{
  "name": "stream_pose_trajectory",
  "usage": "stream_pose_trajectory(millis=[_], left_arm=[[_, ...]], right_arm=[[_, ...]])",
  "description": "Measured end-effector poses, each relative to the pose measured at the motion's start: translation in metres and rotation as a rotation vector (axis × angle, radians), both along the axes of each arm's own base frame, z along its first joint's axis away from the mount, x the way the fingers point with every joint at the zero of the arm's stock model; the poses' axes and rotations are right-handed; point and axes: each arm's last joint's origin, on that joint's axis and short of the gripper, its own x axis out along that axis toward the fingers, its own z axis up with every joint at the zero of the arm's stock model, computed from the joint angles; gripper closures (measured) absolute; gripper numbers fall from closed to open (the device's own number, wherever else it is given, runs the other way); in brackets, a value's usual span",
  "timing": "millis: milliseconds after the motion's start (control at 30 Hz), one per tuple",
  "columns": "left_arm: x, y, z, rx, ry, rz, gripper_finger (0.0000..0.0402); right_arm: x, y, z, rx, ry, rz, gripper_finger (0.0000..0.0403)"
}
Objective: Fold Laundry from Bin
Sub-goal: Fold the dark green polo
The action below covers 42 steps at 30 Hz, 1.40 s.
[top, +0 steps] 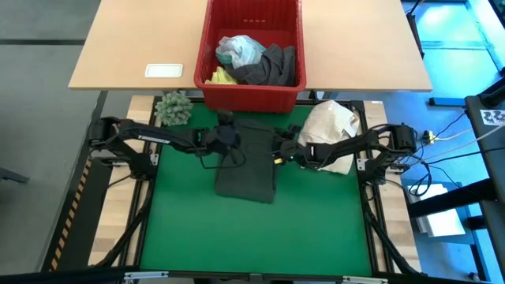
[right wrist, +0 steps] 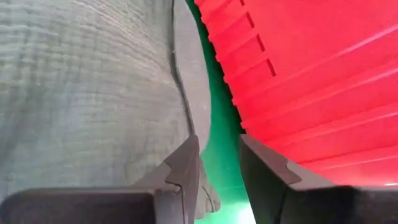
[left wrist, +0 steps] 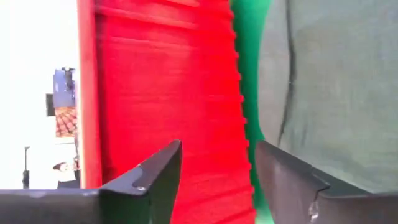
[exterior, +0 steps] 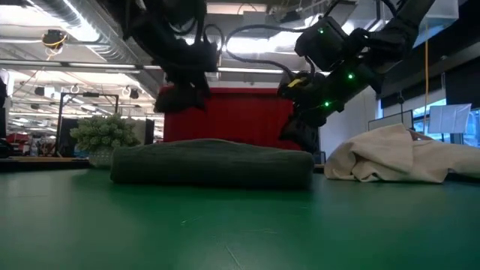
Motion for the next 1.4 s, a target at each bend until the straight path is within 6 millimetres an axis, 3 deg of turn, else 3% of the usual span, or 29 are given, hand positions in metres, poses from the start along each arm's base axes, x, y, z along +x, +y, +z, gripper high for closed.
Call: stream_pose_trajectory(millis=[167,333,600,767,1000,1200,1400], left_arm=[[-0.011,-0.022,0.010,-0.116,-0.053,-0.057,0.0186],[-0.017,-0.066,0.004,-0.349,-0.058,-0.195,0.0187],[-0.035,-0.152,0.001,-0.515,-0.079,-0.387,0.0188],[-0.047,-0.183,0.002,-0.620,-0.142,-0.405,0.0188],[-0.057,-0.202,0.001,-0.738,-0.207,-0.362,0.0178],[-0.054,-0.199,-0.005,-0.748,-0.205,-0.307,0.0150],[-0.044,-0.190,-0.029,-0.709,-0.139,-0.230,0.0126]], right_arm=[[0.014,0.034,0.029,0.015,-0.062,0.130,0.0292],[0.014,0.078,0.051,0.089,-0.049,0.293,0.0292],[0.003,0.146,0.052,0.371,-0.112,0.561,0.0292],[-0.004,0.173,0.057,0.459,-0.184,0.620,0.0292],[-0.011,0.194,0.060,0.542,-0.218,0.706,0.0275],[-0.012,0.195,0.054,0.539,-0.174,0.703,0.0197],[-0.010,0.194,0.046,0.493,-0.143,0.681,0.0134]])
